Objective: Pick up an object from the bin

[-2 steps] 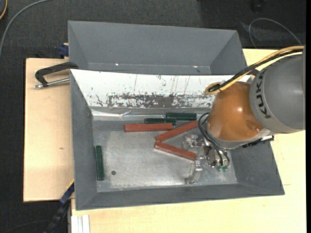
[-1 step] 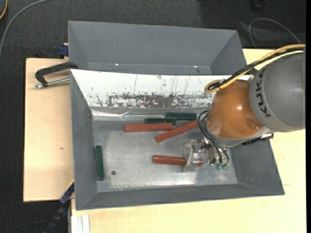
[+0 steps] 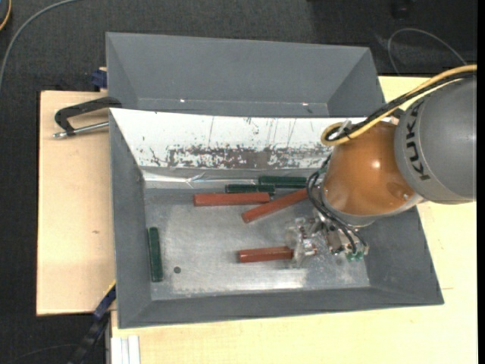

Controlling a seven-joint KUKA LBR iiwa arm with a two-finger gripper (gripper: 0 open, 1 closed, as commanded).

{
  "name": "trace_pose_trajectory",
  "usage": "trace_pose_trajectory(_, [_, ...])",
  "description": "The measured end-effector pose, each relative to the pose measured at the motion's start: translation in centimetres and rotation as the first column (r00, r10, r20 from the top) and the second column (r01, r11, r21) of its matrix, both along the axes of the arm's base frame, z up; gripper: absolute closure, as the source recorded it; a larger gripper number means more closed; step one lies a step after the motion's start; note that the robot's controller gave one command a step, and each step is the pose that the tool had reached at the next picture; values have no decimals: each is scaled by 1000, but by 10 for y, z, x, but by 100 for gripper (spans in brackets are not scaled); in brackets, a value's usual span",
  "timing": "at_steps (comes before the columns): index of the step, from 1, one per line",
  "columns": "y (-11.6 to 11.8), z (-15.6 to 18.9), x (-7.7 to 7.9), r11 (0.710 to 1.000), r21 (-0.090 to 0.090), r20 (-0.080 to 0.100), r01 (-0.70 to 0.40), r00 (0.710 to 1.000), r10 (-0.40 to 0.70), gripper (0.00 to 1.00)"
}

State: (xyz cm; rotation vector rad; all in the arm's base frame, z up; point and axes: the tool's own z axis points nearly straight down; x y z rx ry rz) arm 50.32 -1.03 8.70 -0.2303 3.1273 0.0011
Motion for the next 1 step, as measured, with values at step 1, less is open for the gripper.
trace_pose_trajectory(1, [3,154,0,999,-1,2,-32,999,32,100])
